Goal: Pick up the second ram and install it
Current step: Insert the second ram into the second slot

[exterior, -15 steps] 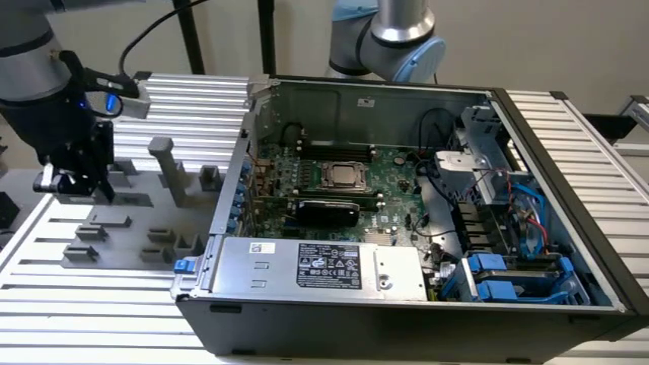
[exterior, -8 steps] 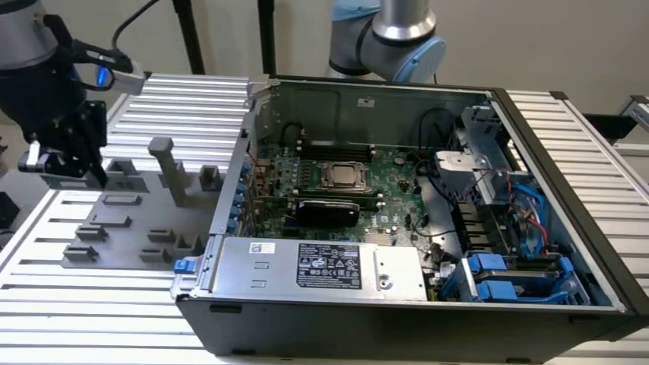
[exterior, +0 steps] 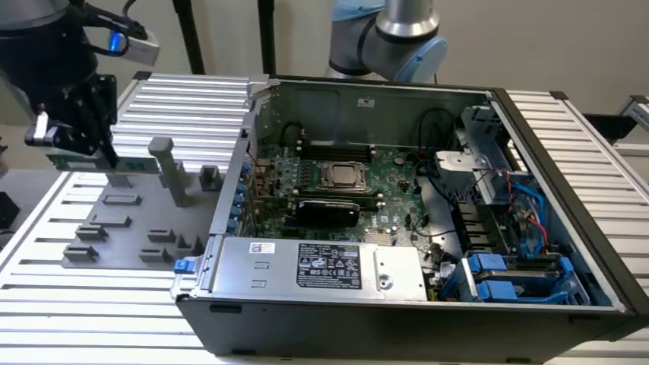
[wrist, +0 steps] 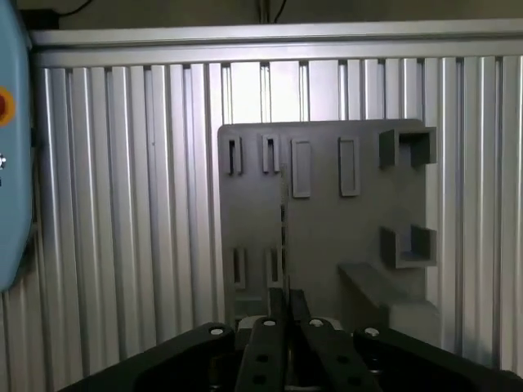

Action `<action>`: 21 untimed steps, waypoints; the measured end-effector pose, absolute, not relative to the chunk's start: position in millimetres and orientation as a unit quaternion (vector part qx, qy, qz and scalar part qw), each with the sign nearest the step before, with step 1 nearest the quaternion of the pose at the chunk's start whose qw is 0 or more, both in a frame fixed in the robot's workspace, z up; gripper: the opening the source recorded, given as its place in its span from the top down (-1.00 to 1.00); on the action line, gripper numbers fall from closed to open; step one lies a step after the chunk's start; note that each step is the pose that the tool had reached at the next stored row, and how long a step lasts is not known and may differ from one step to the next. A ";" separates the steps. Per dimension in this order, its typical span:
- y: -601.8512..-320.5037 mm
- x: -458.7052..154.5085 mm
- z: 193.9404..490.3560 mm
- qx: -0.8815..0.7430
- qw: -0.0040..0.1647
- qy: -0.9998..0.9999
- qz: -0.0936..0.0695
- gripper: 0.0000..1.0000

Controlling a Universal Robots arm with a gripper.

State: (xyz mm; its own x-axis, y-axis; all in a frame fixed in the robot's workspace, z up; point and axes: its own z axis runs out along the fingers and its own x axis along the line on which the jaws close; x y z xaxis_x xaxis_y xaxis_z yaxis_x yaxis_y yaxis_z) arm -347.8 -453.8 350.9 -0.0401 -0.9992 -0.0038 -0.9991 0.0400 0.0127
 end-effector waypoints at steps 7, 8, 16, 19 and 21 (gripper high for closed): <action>-453.8 -316.5 382.8 0.693 0.000 -0.720 -0.010 1.00; -453.8 -312.0 387.3 0.693 -0.001 -0.720 -0.010 1.00; -453.8 -275.4 421.1 0.694 -0.004 -0.720 -0.016 1.00; -453.8 -261.9 428.4 0.694 -0.005 -0.720 -0.018 1.00; -453.8 -252.9 431.6 0.694 -0.005 -0.720 -0.019 1.00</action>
